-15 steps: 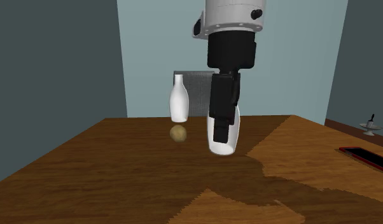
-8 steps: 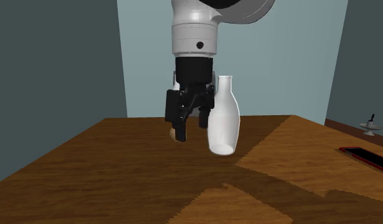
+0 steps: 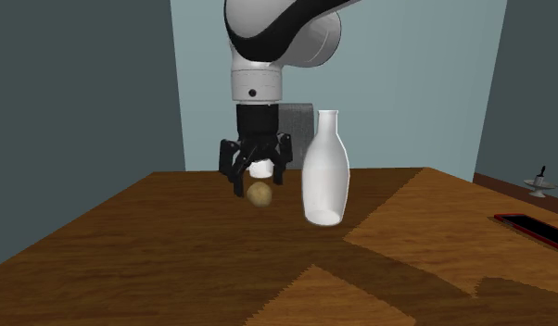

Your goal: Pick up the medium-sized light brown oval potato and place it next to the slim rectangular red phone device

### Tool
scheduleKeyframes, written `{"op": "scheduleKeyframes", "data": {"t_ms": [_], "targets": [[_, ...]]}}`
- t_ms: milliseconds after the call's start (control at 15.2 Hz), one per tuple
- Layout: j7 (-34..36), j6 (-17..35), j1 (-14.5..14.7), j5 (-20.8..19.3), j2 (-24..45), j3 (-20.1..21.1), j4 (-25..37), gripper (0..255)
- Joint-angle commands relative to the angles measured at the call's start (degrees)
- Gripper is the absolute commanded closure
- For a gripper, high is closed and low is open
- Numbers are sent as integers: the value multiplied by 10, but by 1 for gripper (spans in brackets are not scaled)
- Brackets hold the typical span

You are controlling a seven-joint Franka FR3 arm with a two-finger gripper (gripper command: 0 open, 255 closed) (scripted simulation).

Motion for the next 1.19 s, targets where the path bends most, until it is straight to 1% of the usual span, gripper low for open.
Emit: {"op": "scheduleKeyframes", "data": {"t_ms": [0,660,726,1122], "targets": [[25,5,-10,-3,36,-7,31,0],[132,1,-55,0,205,-54,202,0],[132,0,-55,1,206,-55,203,0],[132,44,-56,1,212,-55,165,0]]}}
